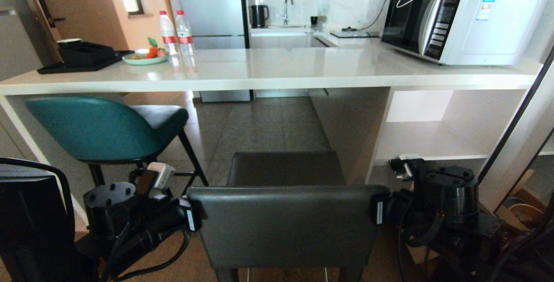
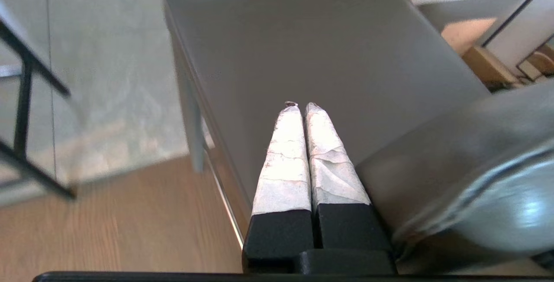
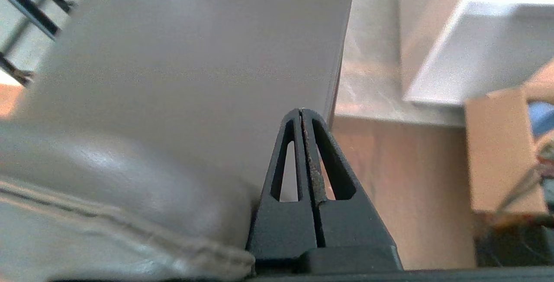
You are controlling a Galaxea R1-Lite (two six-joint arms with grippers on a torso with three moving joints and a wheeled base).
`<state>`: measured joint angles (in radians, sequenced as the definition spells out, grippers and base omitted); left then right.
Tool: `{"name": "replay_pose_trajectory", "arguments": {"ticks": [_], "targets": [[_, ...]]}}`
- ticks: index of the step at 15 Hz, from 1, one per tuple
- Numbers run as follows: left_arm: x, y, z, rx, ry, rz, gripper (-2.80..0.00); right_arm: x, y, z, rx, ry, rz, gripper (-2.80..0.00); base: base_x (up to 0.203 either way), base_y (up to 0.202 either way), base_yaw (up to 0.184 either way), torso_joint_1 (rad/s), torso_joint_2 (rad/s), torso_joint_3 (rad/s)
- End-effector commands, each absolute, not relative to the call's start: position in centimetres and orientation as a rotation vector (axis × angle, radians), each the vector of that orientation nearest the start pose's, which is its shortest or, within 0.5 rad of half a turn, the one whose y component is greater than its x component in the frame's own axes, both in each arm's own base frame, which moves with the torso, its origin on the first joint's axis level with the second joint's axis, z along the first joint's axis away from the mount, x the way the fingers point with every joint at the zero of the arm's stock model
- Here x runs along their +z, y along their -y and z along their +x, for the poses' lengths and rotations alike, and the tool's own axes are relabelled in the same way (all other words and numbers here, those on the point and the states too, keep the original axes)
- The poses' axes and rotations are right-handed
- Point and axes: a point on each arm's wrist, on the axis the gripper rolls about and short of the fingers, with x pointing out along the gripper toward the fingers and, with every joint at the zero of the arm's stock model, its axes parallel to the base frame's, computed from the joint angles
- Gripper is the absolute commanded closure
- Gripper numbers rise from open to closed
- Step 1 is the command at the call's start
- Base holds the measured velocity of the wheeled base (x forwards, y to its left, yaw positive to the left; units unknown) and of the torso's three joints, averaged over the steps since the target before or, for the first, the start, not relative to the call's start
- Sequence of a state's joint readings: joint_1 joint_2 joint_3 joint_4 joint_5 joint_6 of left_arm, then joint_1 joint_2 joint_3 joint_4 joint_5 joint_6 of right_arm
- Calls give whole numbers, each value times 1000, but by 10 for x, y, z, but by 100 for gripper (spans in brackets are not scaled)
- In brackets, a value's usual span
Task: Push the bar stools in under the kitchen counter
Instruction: Pull the blue chair out from under the dining table
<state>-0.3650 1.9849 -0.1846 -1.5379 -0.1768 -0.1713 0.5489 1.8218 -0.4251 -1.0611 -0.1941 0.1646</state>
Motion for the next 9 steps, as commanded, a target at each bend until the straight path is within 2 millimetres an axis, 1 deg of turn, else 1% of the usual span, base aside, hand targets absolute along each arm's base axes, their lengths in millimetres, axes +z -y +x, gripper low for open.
{"name": "replay_pose_trajectory", "arguments": {"ticks": [1, 4, 5, 6, 7, 8, 9], "targets": [[57, 79, 225, -446, -357, -146, 0, 106, -137, 238, 306, -311, 54, 0, 0, 0, 0, 0, 0, 0], [62, 73, 215, -413, -354, -173, 0, 110, -135, 235, 303, -344, 41, 0, 0, 0, 0, 0, 0, 0], [66, 72, 214, -389, -340, -182, 0, 112, -136, 237, 300, -341, 47, 0, 0, 0, 0, 0, 0, 0], [69, 67, 215, -371, -319, -189, 0, 110, -134, 236, 295, -350, 47, 0, 0, 0, 0, 0, 0, 0], [74, 64, 215, -368, -299, -196, 0, 109, -130, 233, 287, -356, 45, 0, 0, 0, 0, 0, 0, 0], [74, 66, 213, -379, -303, -196, 0, 112, -124, 229, 277, -349, 48, 0, 0, 0, 0, 0, 0, 0], [73, 72, 208, -404, -316, -189, 0, 114, -115, 225, 255, -345, 53, 0, 0, 0, 0, 0, 0, 0]]}}
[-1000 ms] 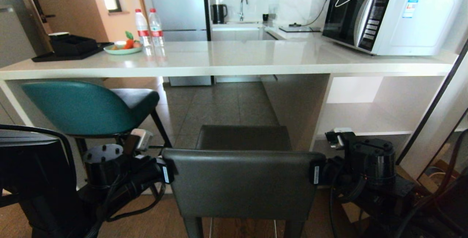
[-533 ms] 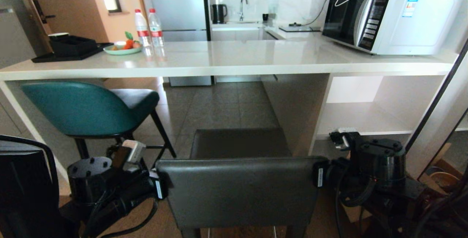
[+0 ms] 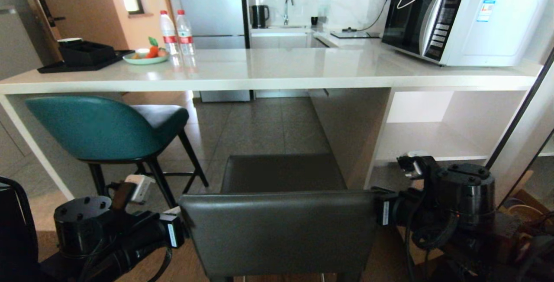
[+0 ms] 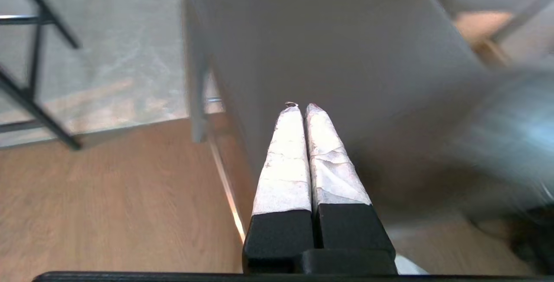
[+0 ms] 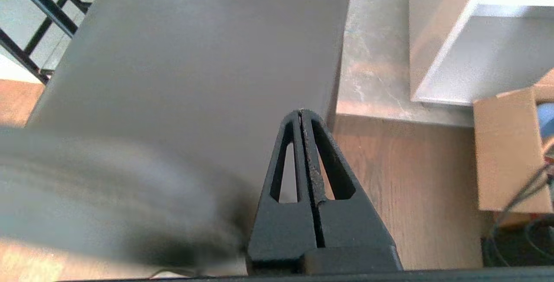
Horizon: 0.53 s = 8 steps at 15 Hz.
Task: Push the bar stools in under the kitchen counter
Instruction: Pull the blue chair out from under the dining table
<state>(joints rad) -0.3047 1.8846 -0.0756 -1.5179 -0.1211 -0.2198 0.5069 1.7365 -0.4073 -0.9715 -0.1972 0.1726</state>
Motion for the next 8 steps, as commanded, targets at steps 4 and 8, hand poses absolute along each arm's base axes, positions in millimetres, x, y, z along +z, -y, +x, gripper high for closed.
{"name": "replay_pose_trajectory", "arguments": {"ticks": [4, 8], "targets": [[93, 63, 184, -395, -237, -203, 0, 122, -97, 210, 219, -325, 68, 0, 0, 0, 0, 0, 0, 0], [118, 46, 167, -333, -134, -220, 0, 142, -85, 192, 208, -267, 92, 0, 0, 0, 0, 0, 0, 0]]}}
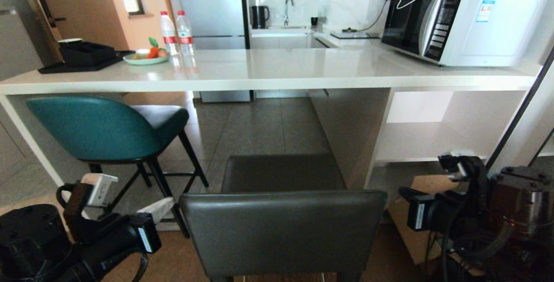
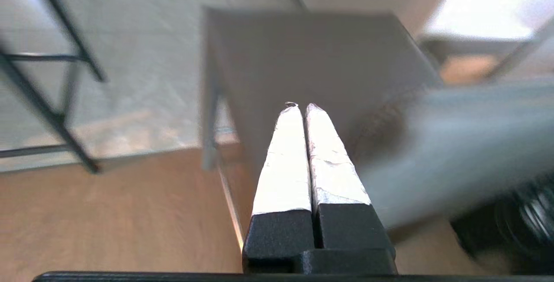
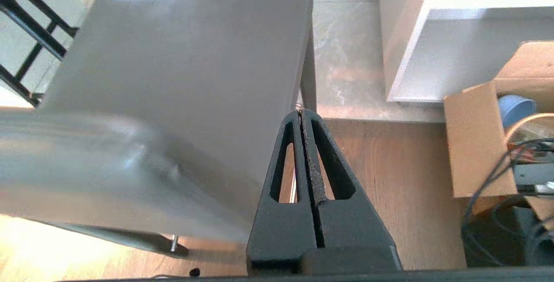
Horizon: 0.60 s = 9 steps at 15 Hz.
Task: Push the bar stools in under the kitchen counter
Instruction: Pull the blue chair out from under the dining table
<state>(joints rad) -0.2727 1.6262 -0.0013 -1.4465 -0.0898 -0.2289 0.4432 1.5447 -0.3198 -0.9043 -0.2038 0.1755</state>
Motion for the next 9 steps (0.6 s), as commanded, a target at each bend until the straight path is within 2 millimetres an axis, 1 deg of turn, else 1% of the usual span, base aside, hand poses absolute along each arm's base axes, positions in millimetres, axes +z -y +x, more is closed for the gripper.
{"name": "replay_pose_trajectory", "arguments": {"ticks": [1, 4, 7, 9], "targets": [[124, 43, 162, -326, -111, -222, 0, 147, -77, 181, 200, -249, 101, 0, 0, 0, 0, 0, 0, 0], [138, 38, 144, -327, -53, -226, 0, 158, -54, 144, 164, -218, 130, 0, 0, 0, 0, 0, 0, 0], [149, 31, 118, -329, -24, -229, 0, 167, -36, 107, 144, -184, 157, 0, 0, 0, 0, 0, 0, 0], [156, 26, 99, -330, -32, -228, 0, 169, -25, 81, 132, -181, 168, 0, 0, 0, 0, 0, 0, 0]]}}
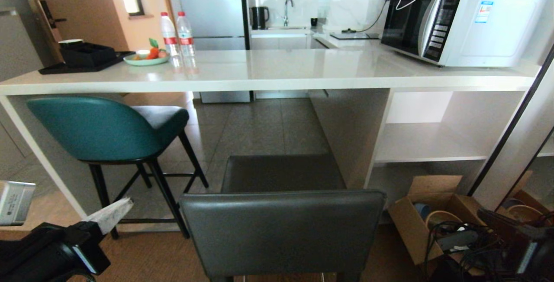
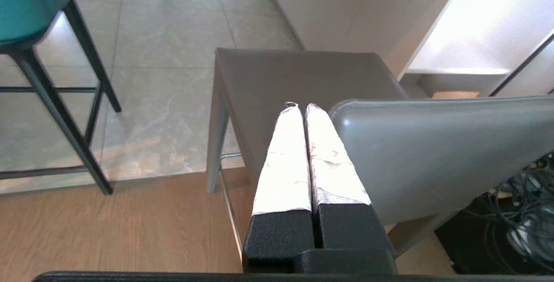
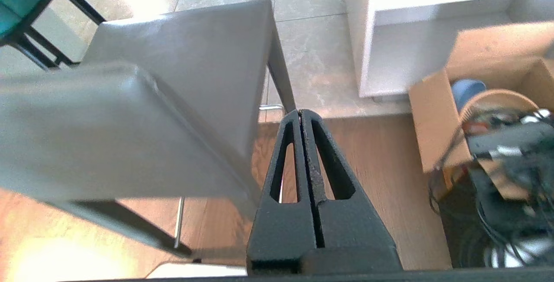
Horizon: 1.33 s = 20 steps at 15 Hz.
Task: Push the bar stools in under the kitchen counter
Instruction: Pull the blue chair out from under the dining table
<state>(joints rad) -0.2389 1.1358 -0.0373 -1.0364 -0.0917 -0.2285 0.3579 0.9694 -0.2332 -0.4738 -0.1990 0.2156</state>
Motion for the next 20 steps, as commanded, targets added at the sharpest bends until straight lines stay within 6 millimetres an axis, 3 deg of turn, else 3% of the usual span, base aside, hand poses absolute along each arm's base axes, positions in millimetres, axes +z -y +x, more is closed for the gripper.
{"name": "replay_pose_trajectory", "arguments": {"ticks": [1, 4, 9, 15, 17, 20], "targets": [[161, 24, 90, -329, -49, -228, 0, 167, -20, 72, 115, -180, 179, 0, 0, 0, 0, 0, 0, 0], [177, 18, 66, -326, -52, -228, 0, 169, -12, 58, 71, -163, 195, 0, 0, 0, 0, 0, 0, 0], [193, 11, 49, -277, 46, -232, 0, 174, -5, 41, 11, -112, 205, 0, 0, 0, 0, 0, 0, 0], [201, 6, 25, -269, 111, -219, 0, 168, 4, -10, 2, -107, 214, 0, 0, 0, 0, 0, 0, 0], [202, 4, 6, -269, 138, -215, 0, 179, 4, -27, 44, -97, 220, 0, 0, 0, 0, 0, 0, 0], [205, 2, -21, -285, 152, -191, 0, 195, 4, -35, 50, -45, 218, 0, 0, 0, 0, 0, 0, 0]]}}
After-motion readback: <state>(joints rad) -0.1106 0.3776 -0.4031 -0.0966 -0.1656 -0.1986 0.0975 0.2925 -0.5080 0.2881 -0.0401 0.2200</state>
